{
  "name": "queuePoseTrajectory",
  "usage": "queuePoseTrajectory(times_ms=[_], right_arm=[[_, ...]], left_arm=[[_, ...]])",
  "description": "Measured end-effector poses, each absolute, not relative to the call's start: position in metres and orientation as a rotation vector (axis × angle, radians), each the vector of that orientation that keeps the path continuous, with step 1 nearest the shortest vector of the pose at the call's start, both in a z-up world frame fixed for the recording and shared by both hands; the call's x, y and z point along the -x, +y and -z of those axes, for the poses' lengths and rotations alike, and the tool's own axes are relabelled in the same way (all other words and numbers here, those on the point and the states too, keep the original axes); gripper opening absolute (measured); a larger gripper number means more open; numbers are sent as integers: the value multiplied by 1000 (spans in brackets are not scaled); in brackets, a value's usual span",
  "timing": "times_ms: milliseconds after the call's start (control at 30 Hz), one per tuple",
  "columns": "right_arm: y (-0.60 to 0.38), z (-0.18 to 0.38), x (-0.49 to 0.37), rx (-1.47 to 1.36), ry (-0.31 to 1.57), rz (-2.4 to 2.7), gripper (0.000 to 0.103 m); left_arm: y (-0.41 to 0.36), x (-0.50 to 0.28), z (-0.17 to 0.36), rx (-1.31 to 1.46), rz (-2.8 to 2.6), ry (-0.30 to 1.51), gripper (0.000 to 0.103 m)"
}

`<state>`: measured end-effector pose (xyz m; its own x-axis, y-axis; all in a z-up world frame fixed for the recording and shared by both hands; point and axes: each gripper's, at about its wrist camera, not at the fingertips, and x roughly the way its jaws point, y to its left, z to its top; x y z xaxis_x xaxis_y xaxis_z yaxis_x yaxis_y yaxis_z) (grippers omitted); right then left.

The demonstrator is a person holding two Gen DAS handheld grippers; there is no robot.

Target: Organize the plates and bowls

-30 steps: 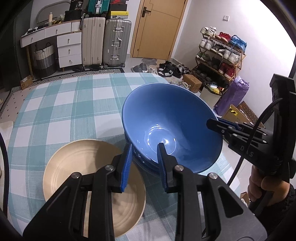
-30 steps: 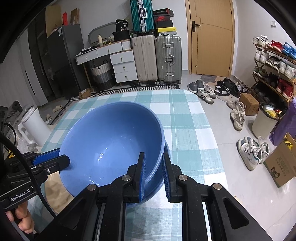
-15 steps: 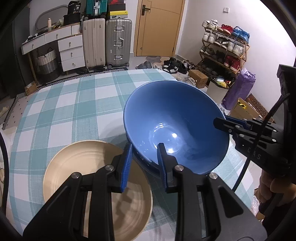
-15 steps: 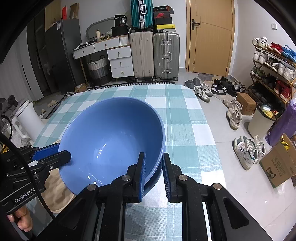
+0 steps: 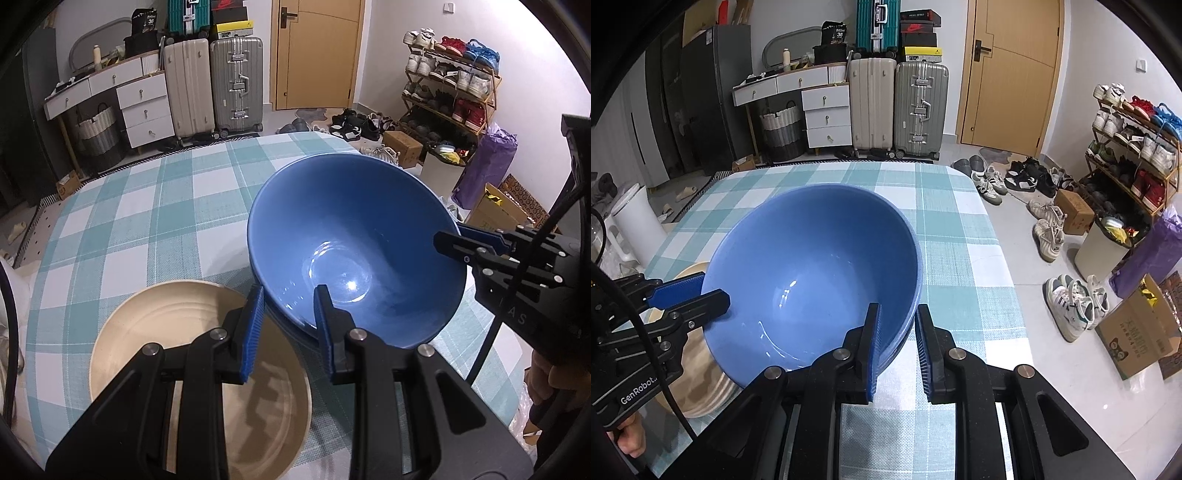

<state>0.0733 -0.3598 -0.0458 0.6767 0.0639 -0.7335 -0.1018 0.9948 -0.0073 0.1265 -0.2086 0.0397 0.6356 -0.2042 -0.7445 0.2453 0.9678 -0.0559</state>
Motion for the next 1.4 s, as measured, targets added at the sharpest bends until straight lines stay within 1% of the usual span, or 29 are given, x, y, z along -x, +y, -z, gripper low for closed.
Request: queuePoseTrajectory(times_ms=[533,1033,1133,1233,1300,1333,1367,1400], right_arm=[[-357,55,-72,59,840,-92,19],[-359,56,-77,57,853,-108,24],[-361,56,-77,49,851,-113,28],[-366,55,-77,39,847,-109,28],[-370,54,-76,24,844,-110,32],[-373,52,-75,12,841,-114,38],[-375,51,-74,0,835,-118,44],[-377,50,-74,-11,830,-122,48]], left_arm=[[-206,-129,-35,-50,263,863,24],[-192,-141,-28,6,303,905,25],[-189,-145,-27,25,316,920,28],[-186,-148,-25,37,339,930,32],[-182,-150,-25,48,350,932,39],[-181,-151,-26,53,352,933,41],[-178,-152,-27,66,355,931,46],[-175,-152,-29,76,357,928,53]])
